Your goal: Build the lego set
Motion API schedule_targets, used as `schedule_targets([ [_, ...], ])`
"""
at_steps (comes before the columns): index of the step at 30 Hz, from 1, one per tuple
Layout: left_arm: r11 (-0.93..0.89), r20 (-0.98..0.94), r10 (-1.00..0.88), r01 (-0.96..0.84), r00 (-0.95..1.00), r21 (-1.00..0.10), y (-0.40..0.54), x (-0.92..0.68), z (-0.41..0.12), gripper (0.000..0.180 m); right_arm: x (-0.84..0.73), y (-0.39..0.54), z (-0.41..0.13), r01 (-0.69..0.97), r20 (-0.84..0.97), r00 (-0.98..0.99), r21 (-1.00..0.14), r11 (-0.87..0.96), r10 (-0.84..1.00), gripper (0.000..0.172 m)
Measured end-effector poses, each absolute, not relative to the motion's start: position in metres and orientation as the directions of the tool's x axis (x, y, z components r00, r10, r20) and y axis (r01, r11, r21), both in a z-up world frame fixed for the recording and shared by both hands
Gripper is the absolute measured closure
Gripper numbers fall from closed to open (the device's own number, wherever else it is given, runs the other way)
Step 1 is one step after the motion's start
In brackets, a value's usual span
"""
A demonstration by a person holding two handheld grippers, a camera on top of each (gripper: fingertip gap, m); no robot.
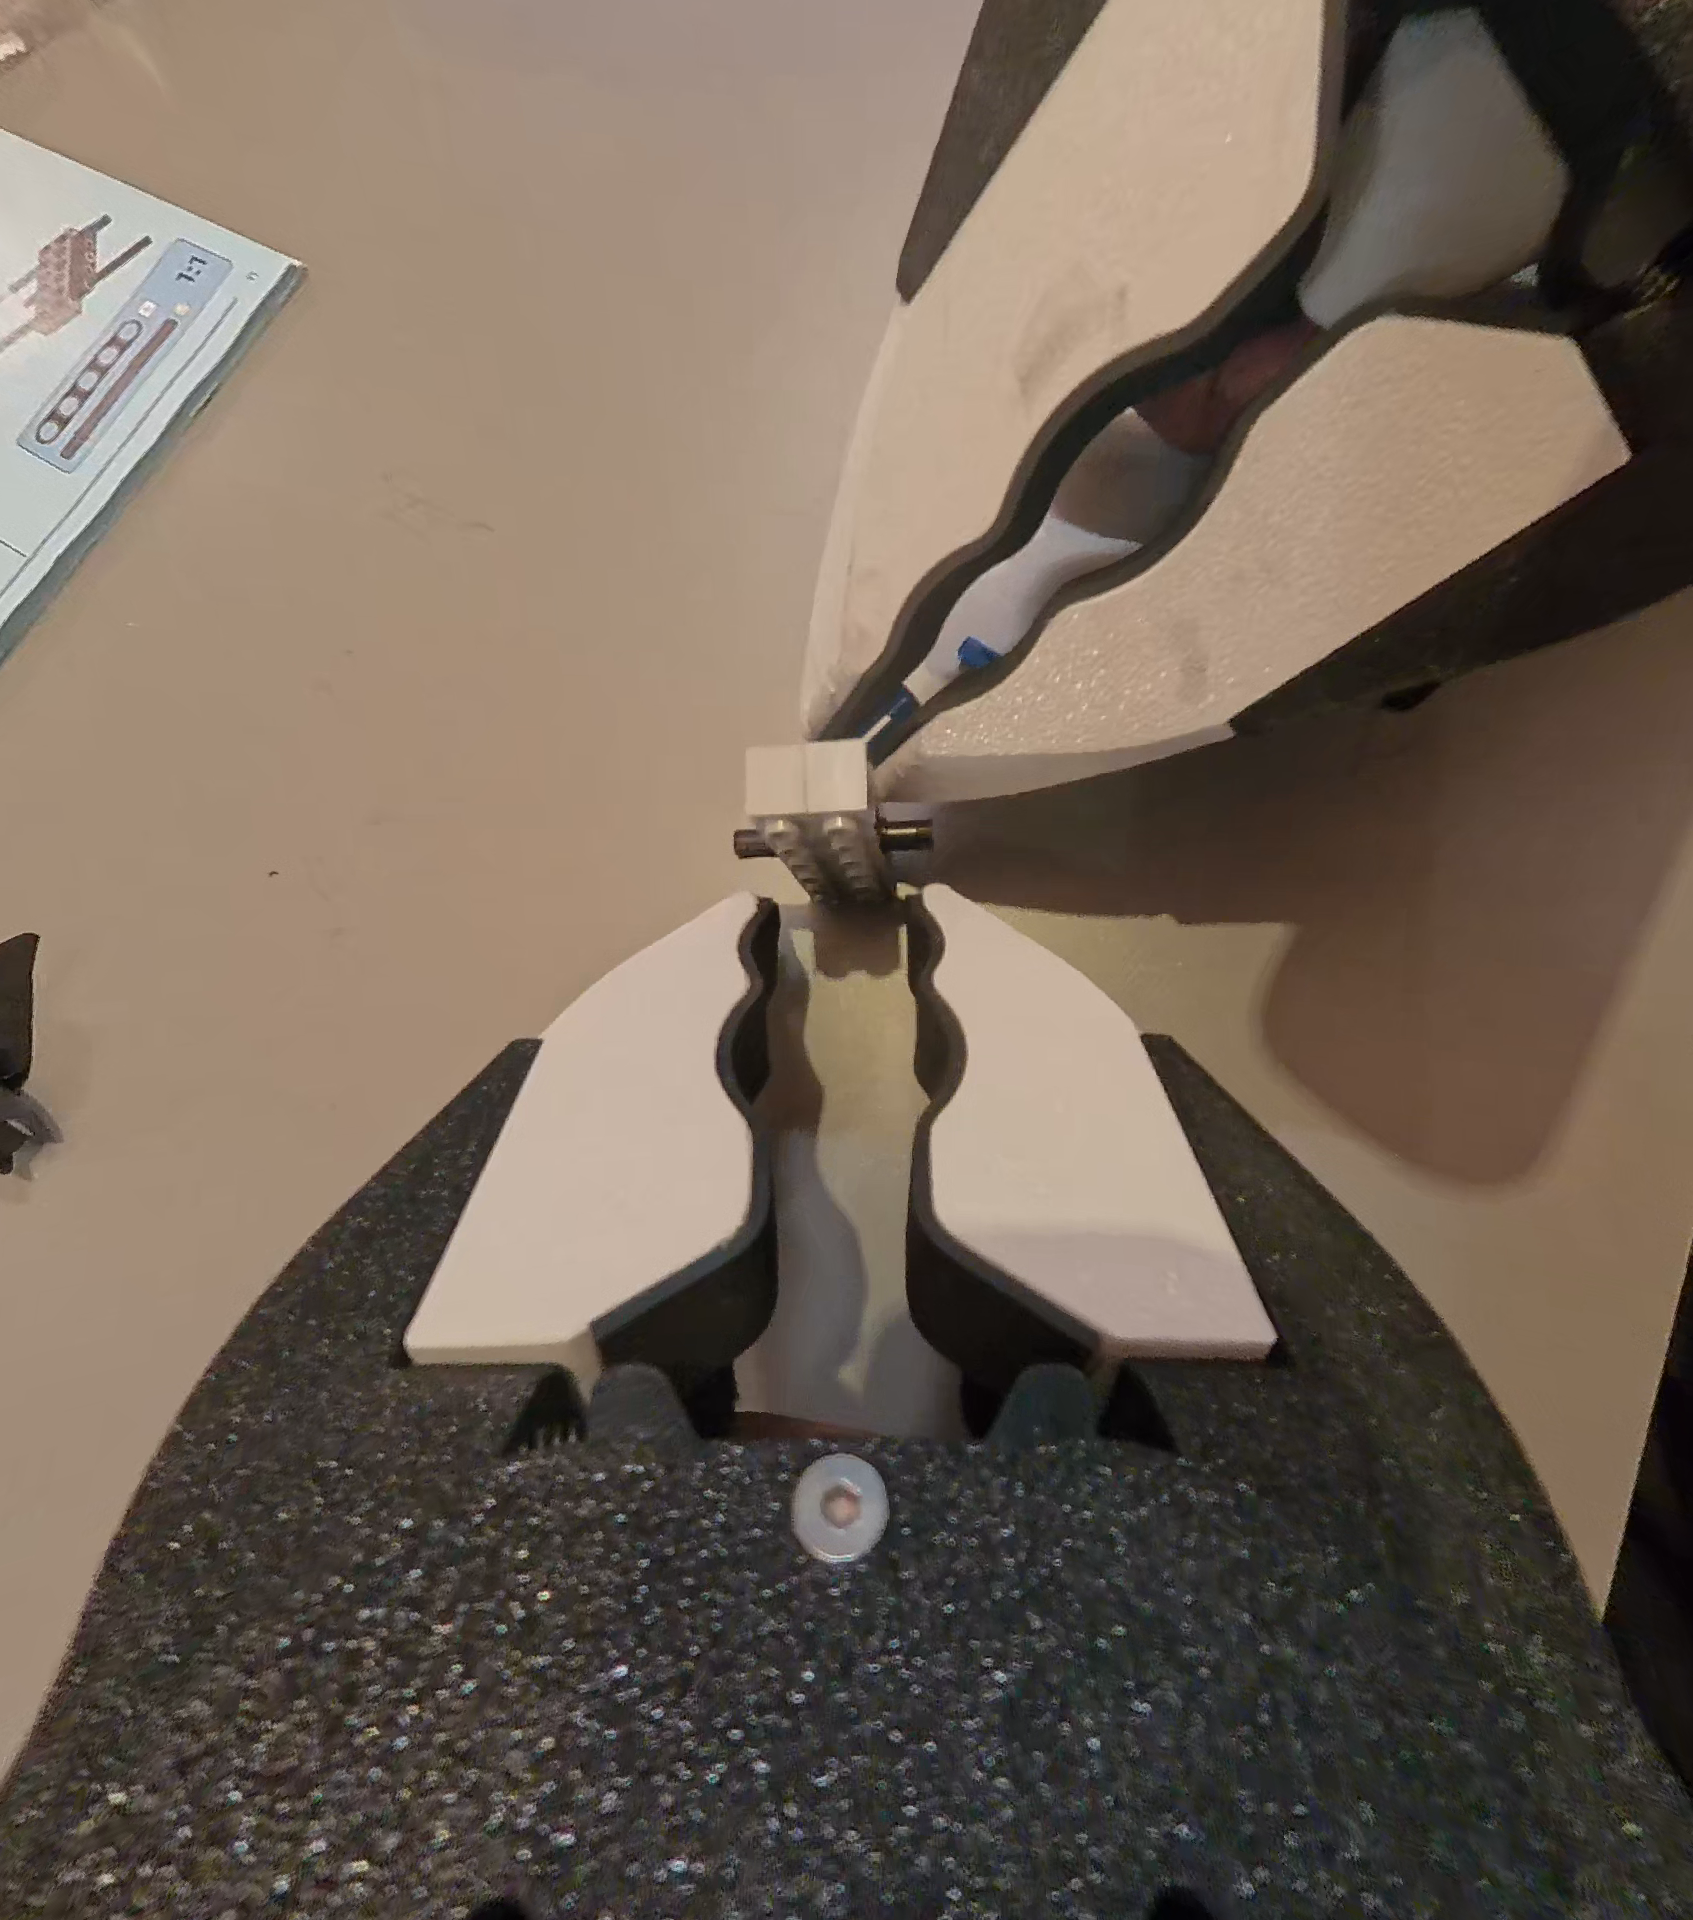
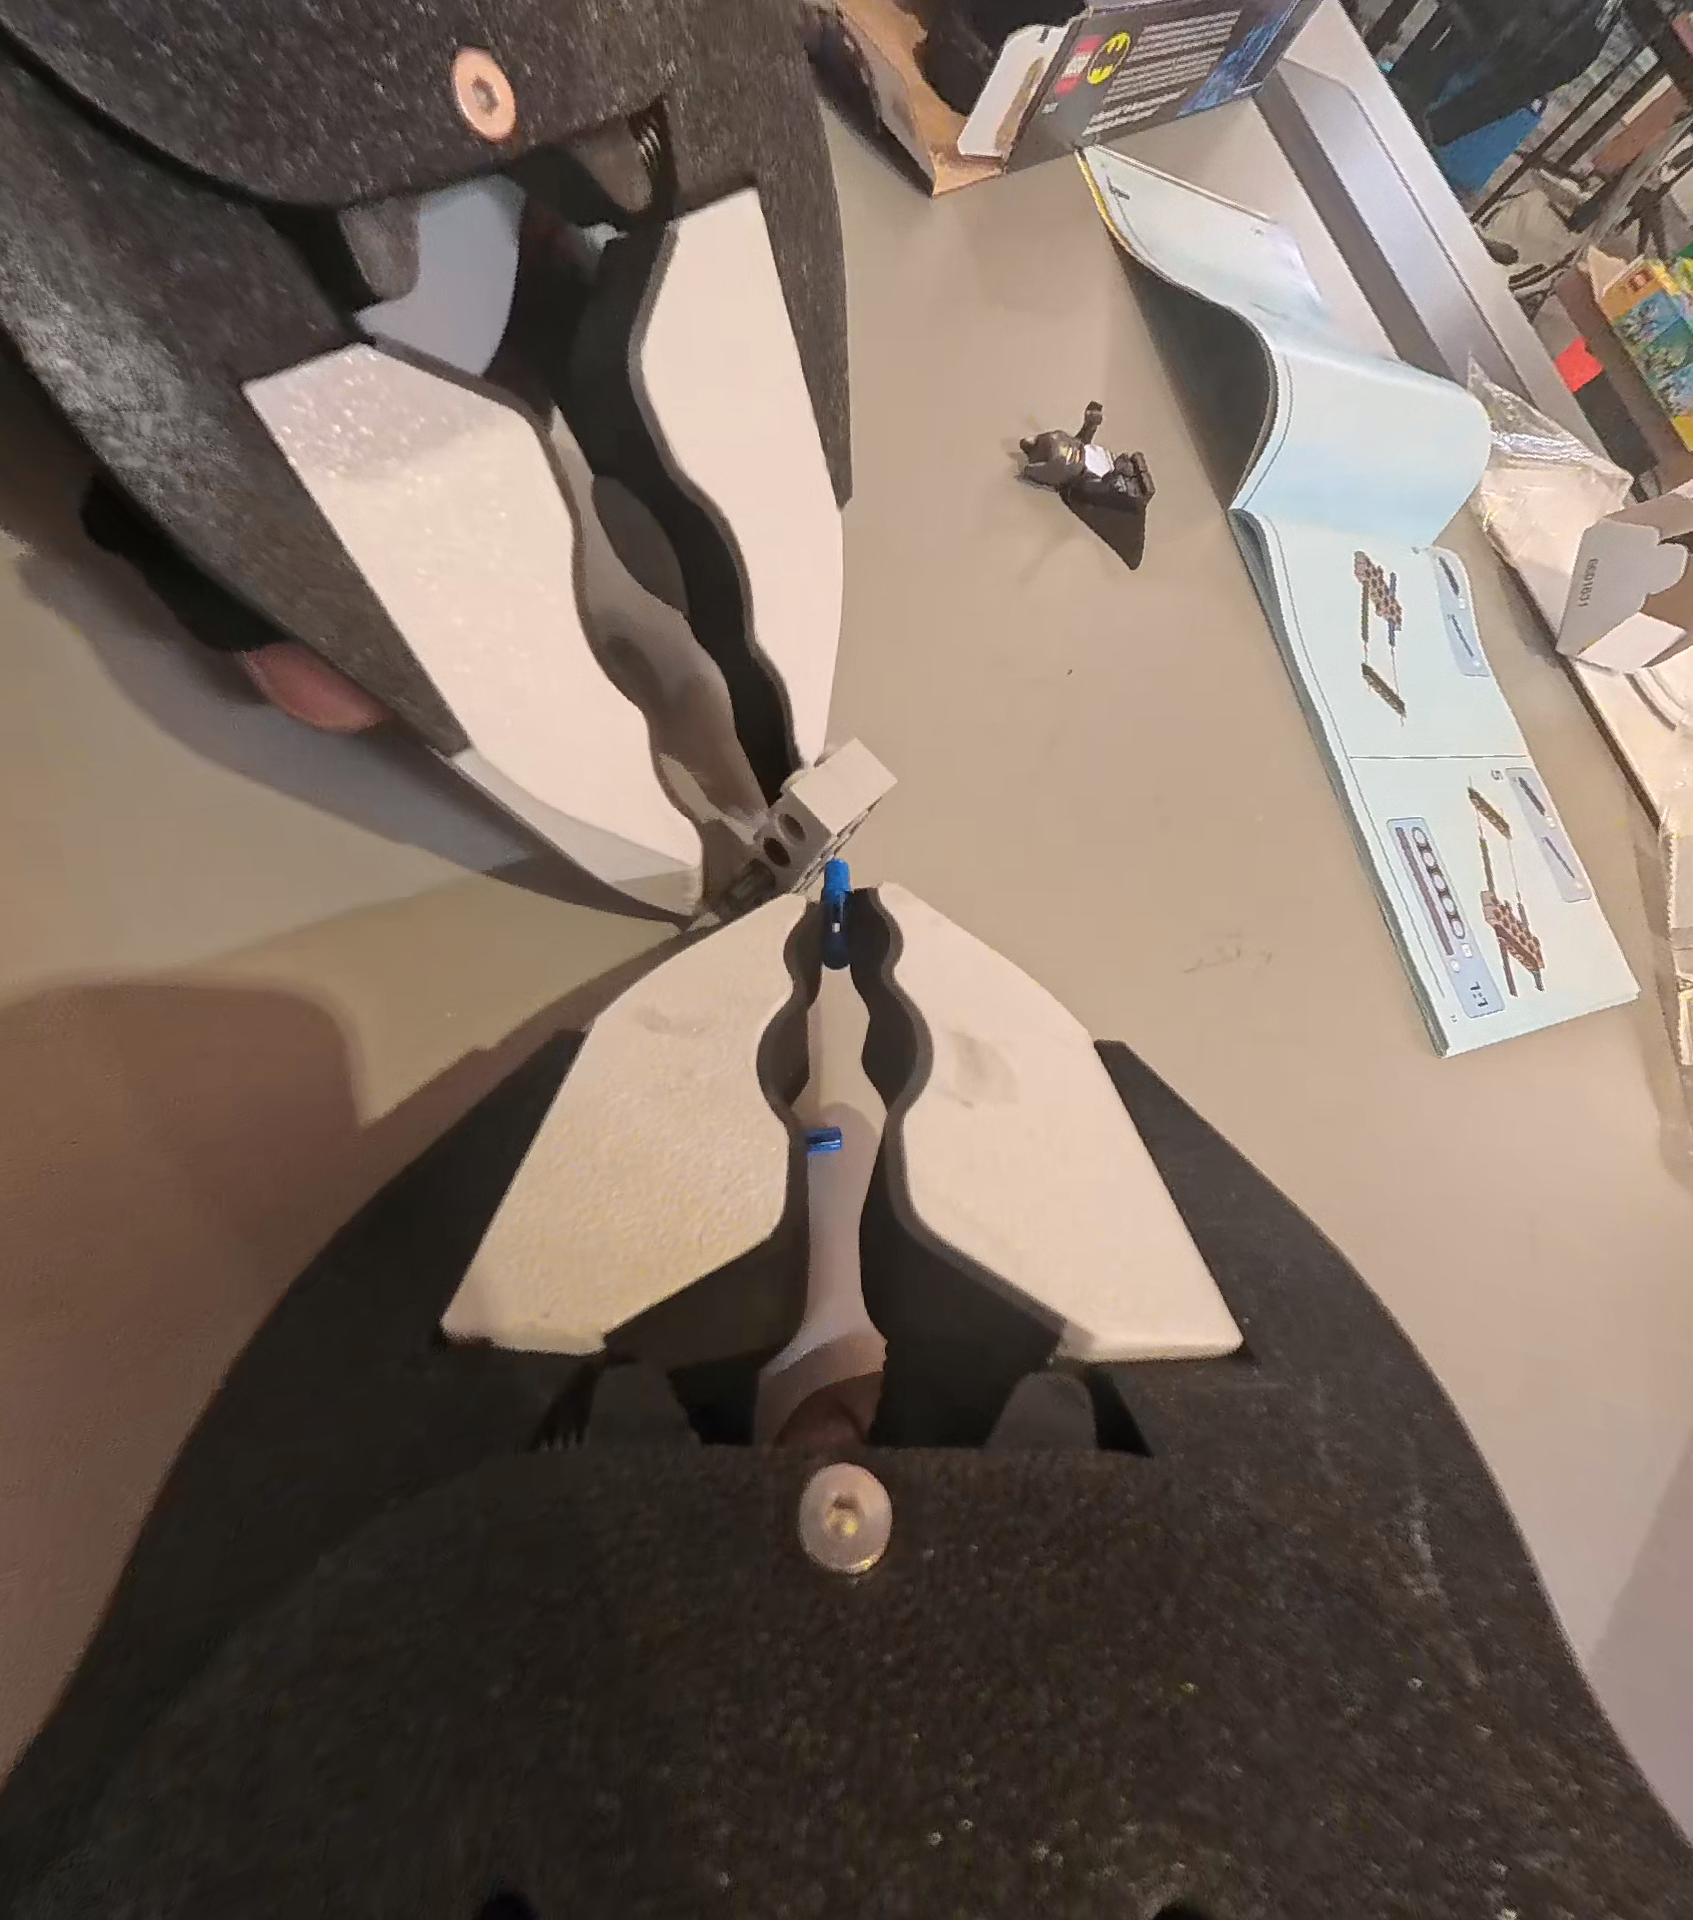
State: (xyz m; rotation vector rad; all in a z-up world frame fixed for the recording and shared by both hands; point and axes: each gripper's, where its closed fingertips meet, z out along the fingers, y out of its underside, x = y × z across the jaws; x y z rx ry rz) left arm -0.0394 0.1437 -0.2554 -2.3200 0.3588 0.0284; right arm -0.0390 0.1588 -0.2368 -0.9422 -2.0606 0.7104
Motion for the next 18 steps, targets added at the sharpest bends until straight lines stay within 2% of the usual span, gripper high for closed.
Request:
schedule_targets([
  [6, -0.561, -0.151, -0.392, -0.365, 0.908, -0.743, 0.141, -0.046, -0.238, 0.148, -0.037, 0.159, -0.239, 0.383, 0.394, -0.472, -0.714, 0.586, 0.788, 0.167],
  [10, -0.397, -0.201, -0.595, -0.502, 0.778, -0.768, 0.142, -0.048, -0.225, 0.13, -0.035, 0.158, -0.242, 0.376, 0.389, -0.504, -0.704, 0.602, 0.771, 0.167],
  [18, -0.272, -0.148, -0.833, -0.627, 0.533, -0.73, 0.155, -0.05, -0.235, 0.13, -0.032, 0.163, -0.242, 0.366, 0.381, -0.526, -0.705, 0.607, 0.76, 0.167],
])
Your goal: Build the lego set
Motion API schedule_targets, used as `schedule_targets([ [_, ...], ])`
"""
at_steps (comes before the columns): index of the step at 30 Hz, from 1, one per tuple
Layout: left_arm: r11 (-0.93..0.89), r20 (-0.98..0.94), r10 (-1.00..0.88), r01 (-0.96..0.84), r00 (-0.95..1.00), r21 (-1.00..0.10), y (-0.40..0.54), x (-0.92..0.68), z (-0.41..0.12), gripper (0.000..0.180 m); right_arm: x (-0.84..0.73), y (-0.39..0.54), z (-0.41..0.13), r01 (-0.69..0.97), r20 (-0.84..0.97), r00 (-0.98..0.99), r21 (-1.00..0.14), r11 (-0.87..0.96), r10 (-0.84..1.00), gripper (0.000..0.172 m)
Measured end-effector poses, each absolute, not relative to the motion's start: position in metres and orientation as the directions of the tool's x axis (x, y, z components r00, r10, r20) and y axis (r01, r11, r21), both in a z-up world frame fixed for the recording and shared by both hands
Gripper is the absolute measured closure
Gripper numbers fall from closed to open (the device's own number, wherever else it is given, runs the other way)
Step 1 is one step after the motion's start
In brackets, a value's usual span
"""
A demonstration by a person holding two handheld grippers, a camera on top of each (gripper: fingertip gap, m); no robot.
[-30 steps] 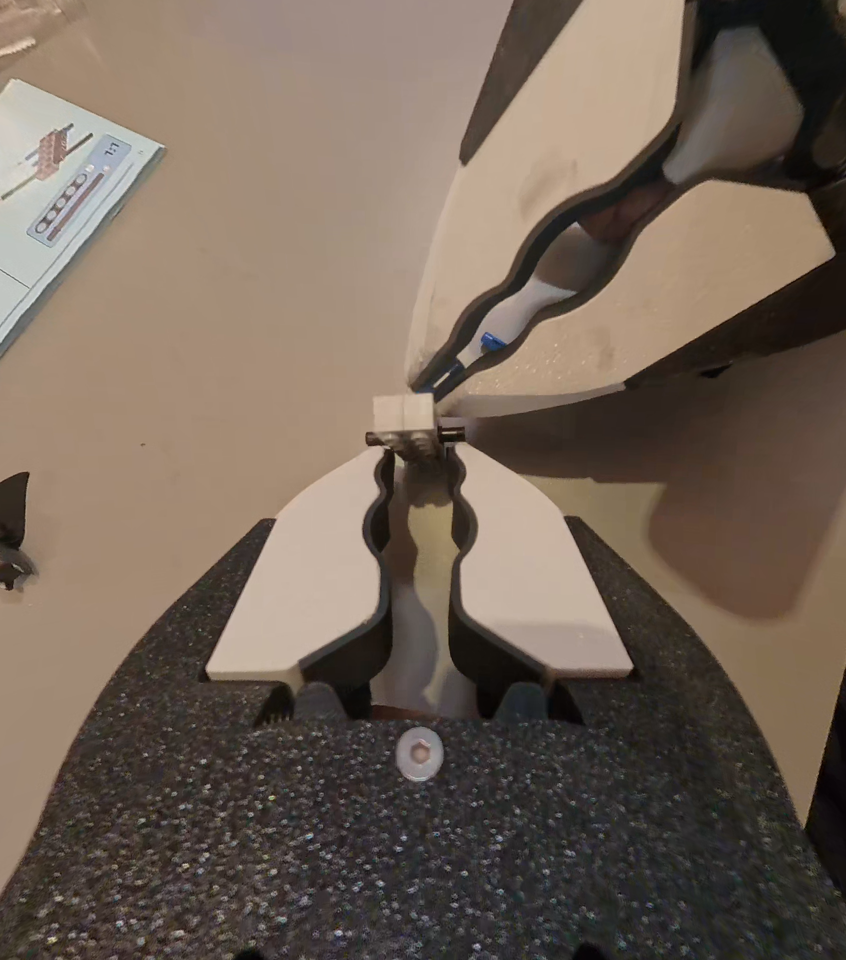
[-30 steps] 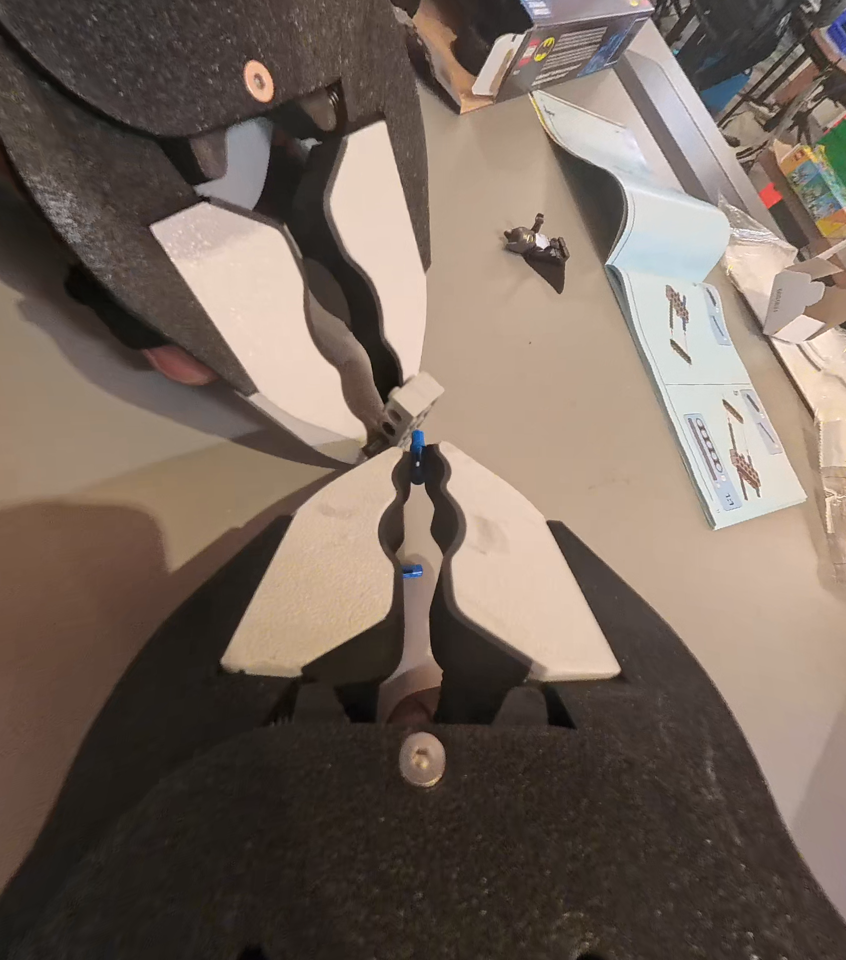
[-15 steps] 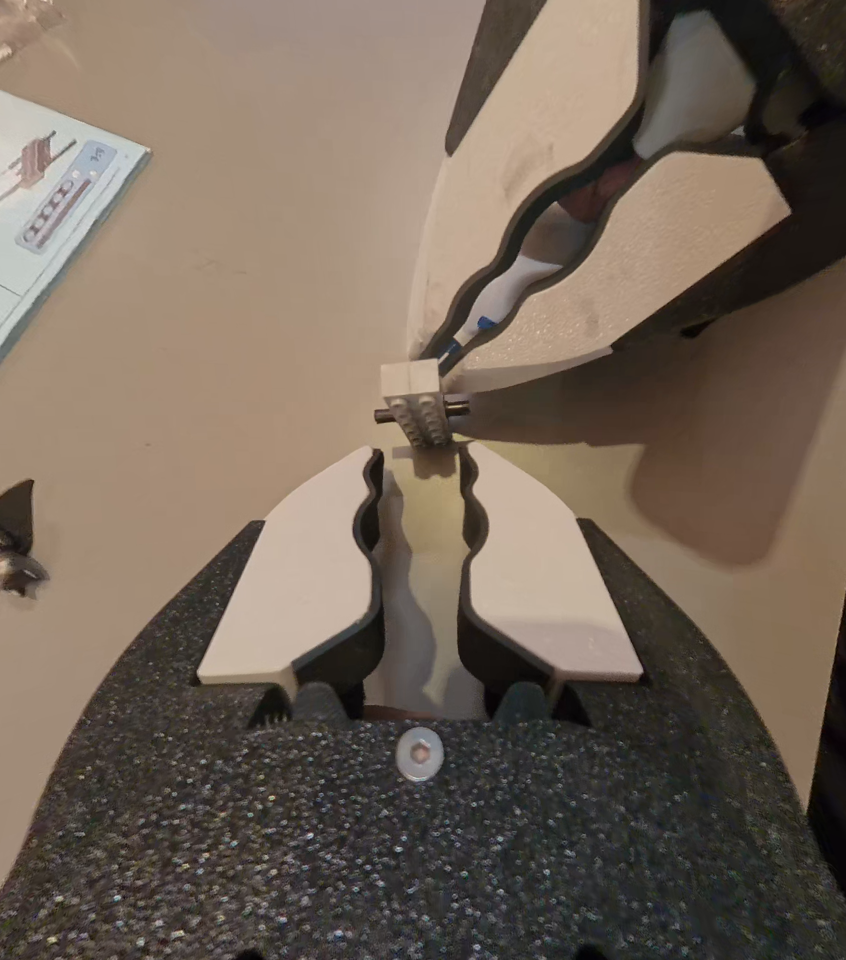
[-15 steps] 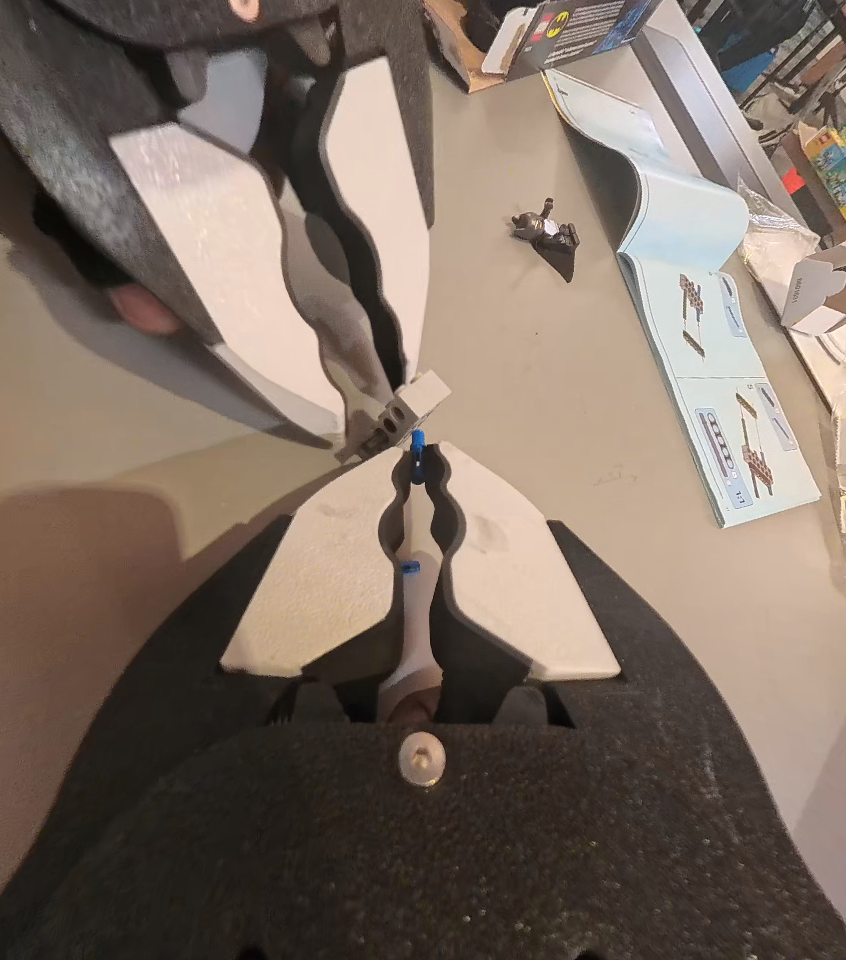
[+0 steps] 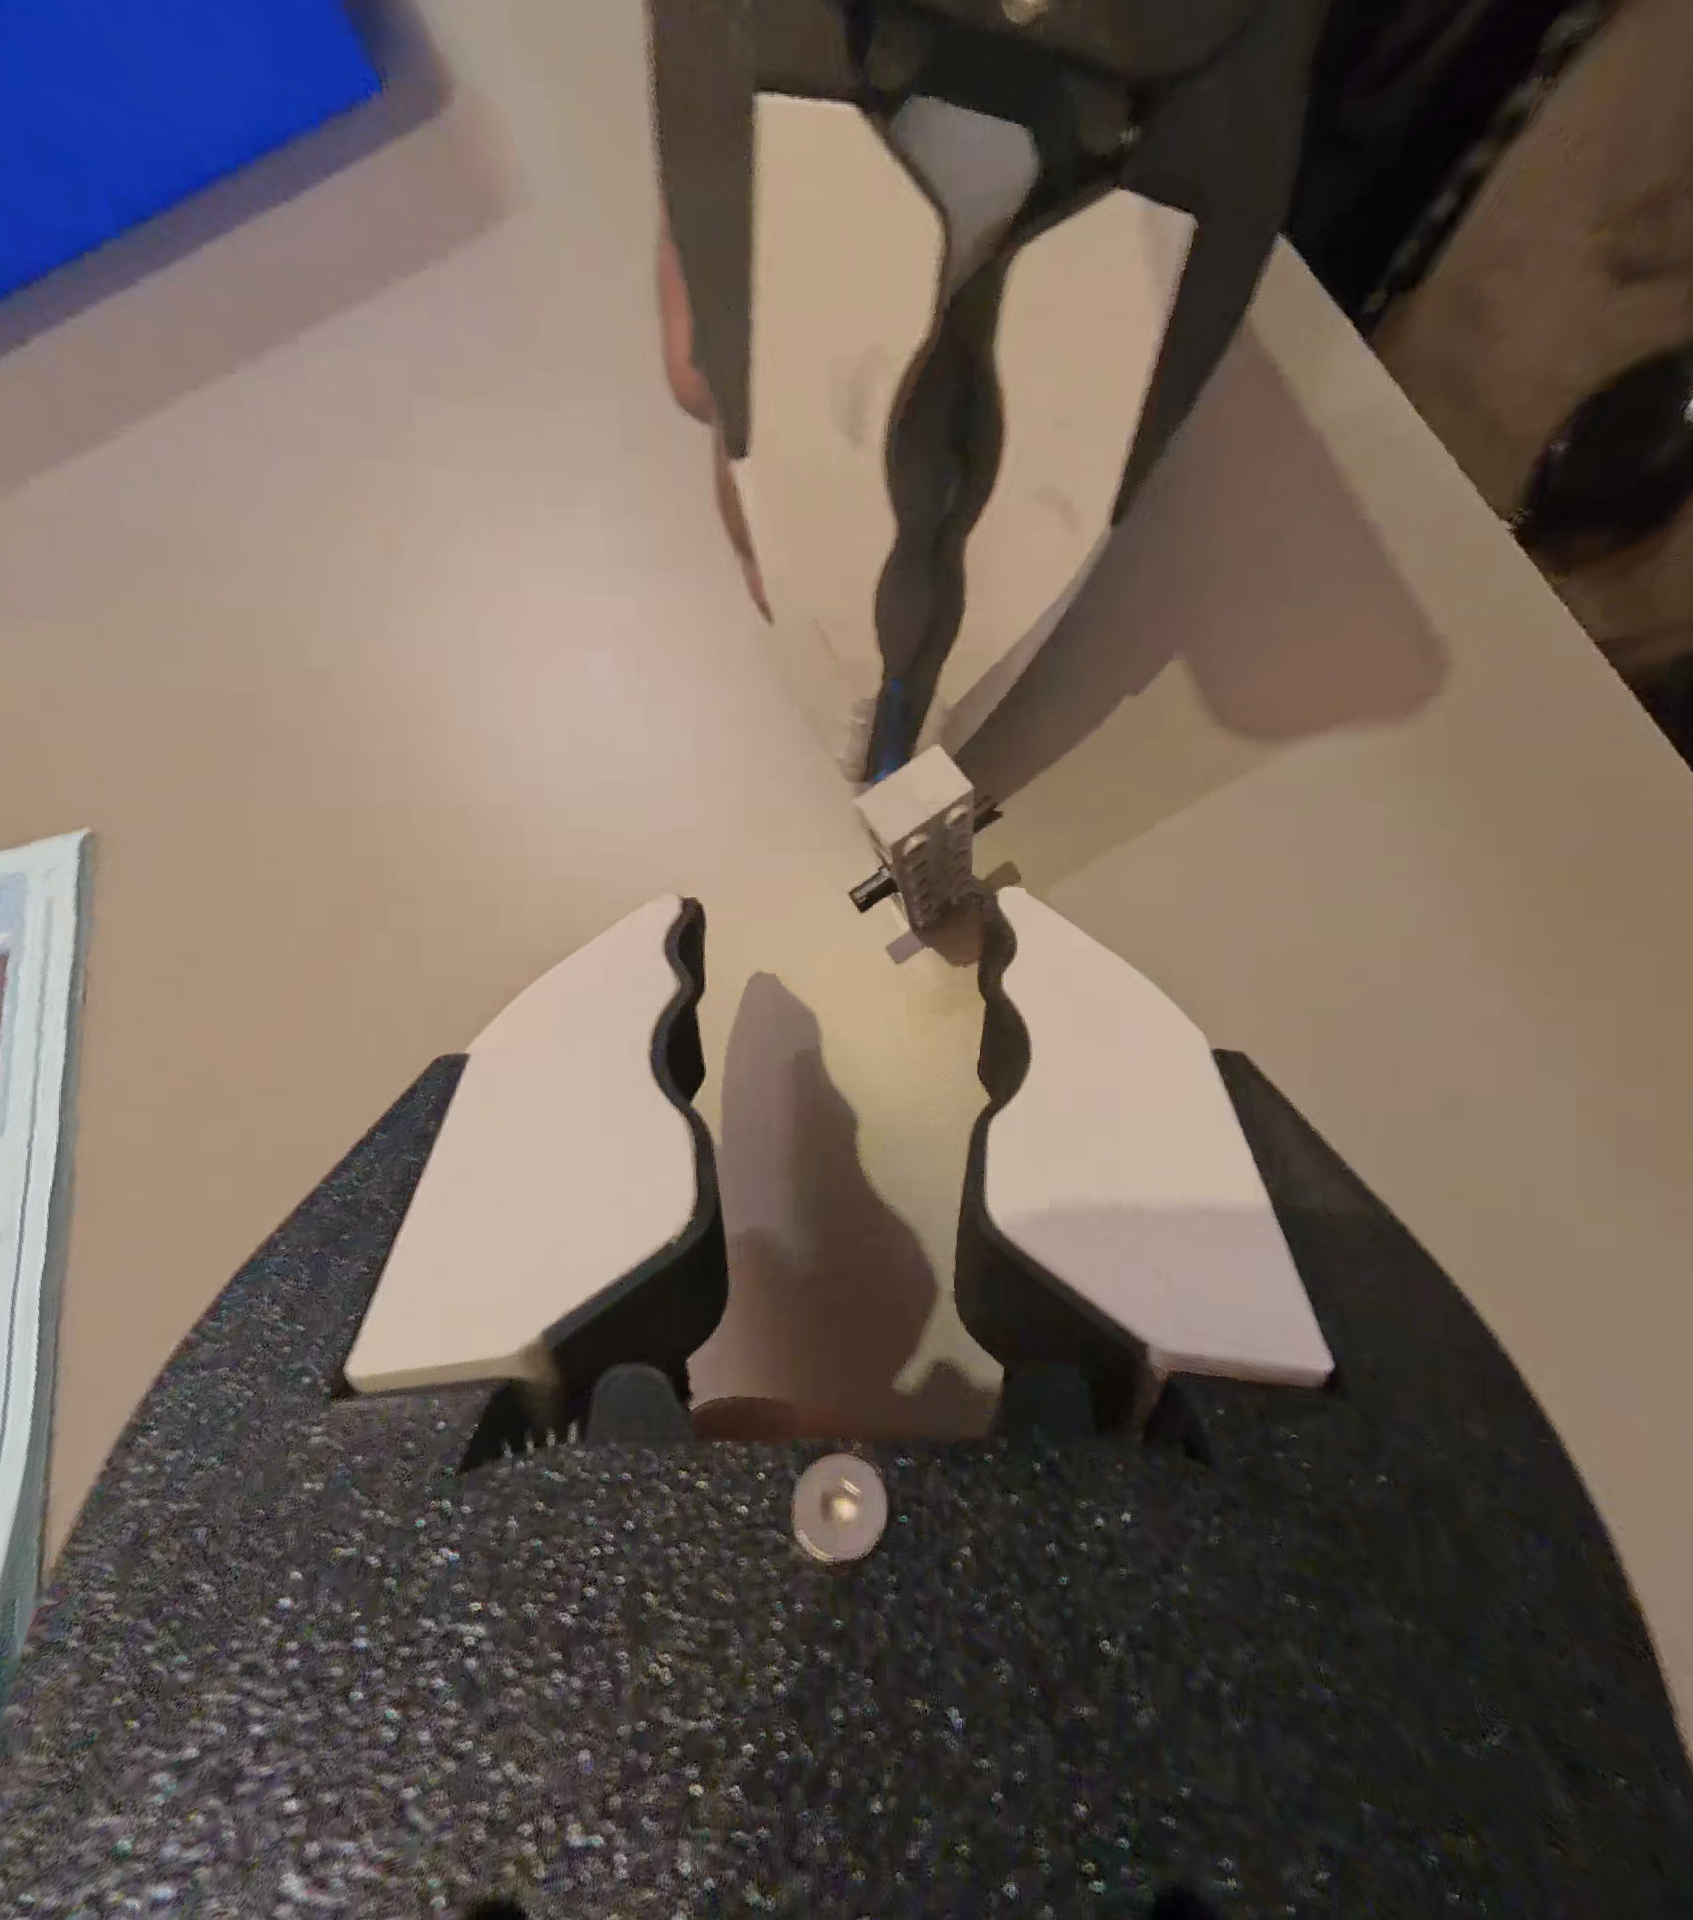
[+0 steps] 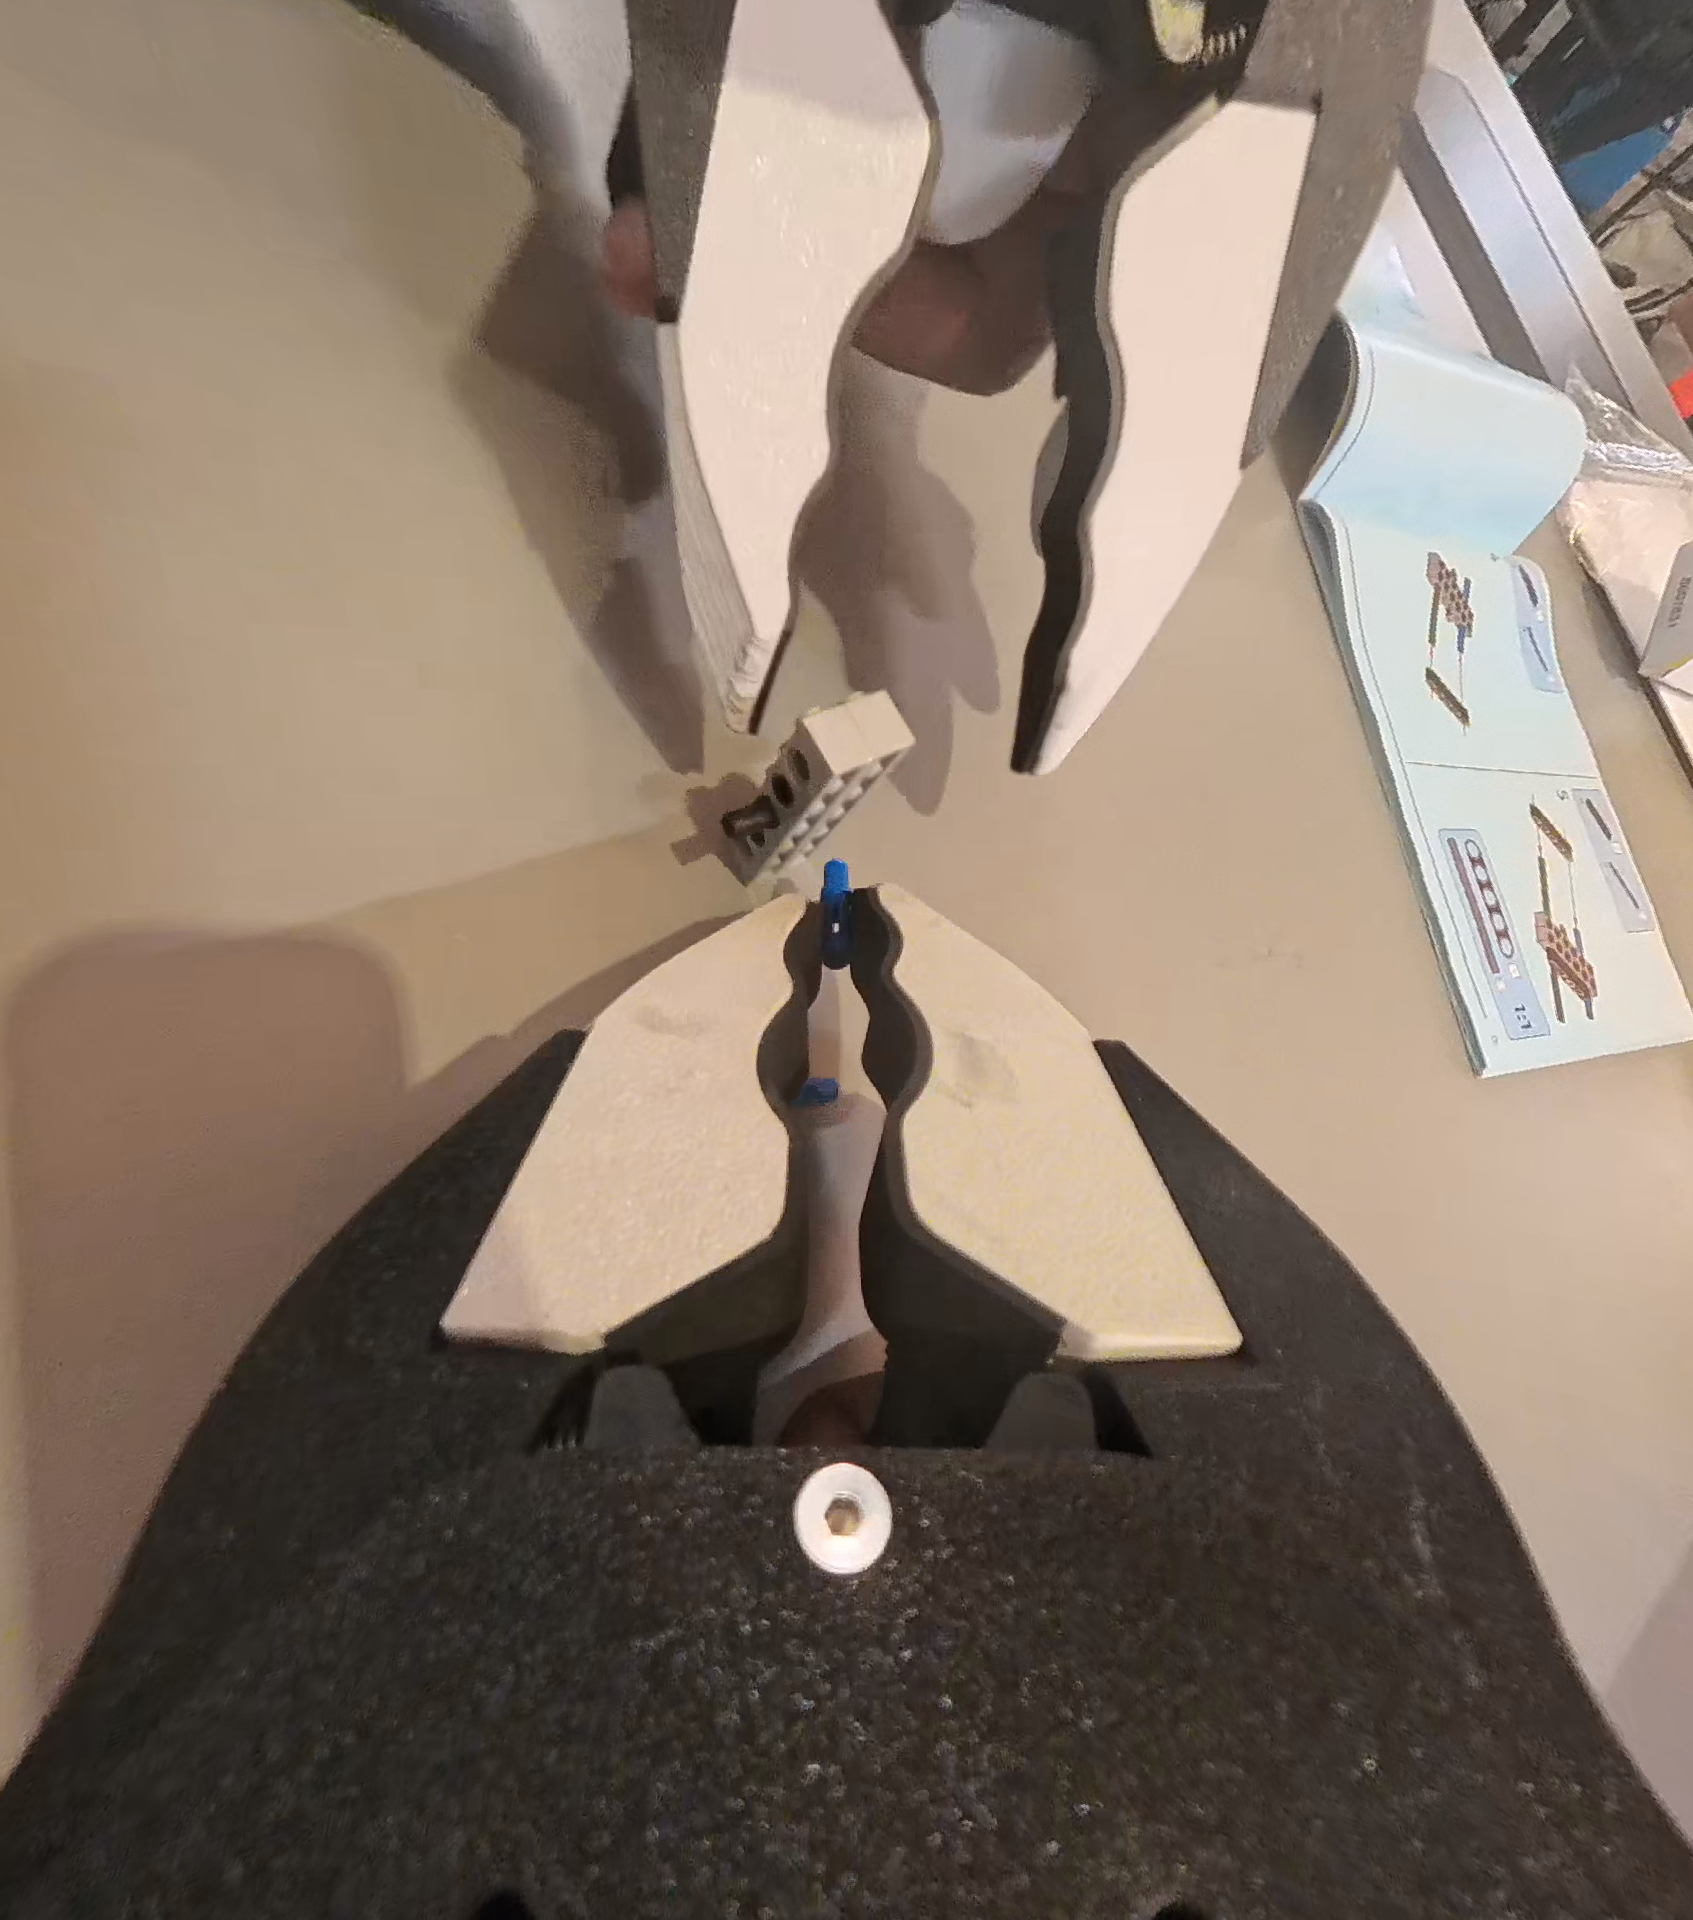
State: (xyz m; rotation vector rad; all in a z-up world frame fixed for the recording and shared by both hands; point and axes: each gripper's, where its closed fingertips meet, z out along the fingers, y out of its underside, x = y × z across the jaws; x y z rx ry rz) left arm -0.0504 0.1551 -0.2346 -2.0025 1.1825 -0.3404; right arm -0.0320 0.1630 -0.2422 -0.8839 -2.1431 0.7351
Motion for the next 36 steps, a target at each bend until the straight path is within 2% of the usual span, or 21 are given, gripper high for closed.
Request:
schedule_targets([
  [10, -0.115, -0.069, -0.971, -0.697, 0.231, -0.708, 0.151, -0.038, -0.225, 0.132, -0.03, 0.168, -0.245, 0.364, 0.378, -0.554, -0.692, 0.623, 0.742, 0.167],
  [17, 0.008, -0.064, -0.998, -0.883, 0.025, -0.47, 0.142, -0.036, -0.23, 0.135, -0.029, 0.177, -0.245, 0.38, 0.35, -0.552, -0.702, 0.602, 0.757, 0.167],
  [23, 0.082, -0.066, -0.996, -0.913, -0.061, -0.4, 0.147, -0.03, -0.237, 0.144, -0.029, 0.181, -0.243, 0.376, 0.339, -0.55, -0.715, 0.589, 0.763, 0.167],
  [26, 0.046, -0.048, -0.998, -0.919, -0.029, -0.391, 0.15, -0.035, -0.248, 0.168, -0.027, 0.181, -0.241, 0.361, 0.347, -0.548, -0.723, 0.589, 0.762, 0.166],
  [31, -0.187, -0.004, -0.975, -0.835, 0.221, -0.518, 0.158, -0.036, -0.247, 0.168, -0.024, 0.181, -0.23, 0.321, 0.335, -0.531, -0.771, 0.551, 0.778, 0.167],
  [34, -0.367, -0.015, -0.895, -0.758, 0.445, -0.54, 0.169, -0.043, -0.247, 0.168, -0.023, 0.177, -0.222, 0.302, 0.3, -0.531, -0.807, 0.507, 0.793, 0.167],
  [36, -0.403, -0.077, -0.849, -0.734, 0.523, -0.546, 0.171, -0.045, -0.247, 0.168, -0.024, 0.173, -0.219, 0.29, 0.288, -0.532, -0.822, 0.491, 0.796, 0.167],
])
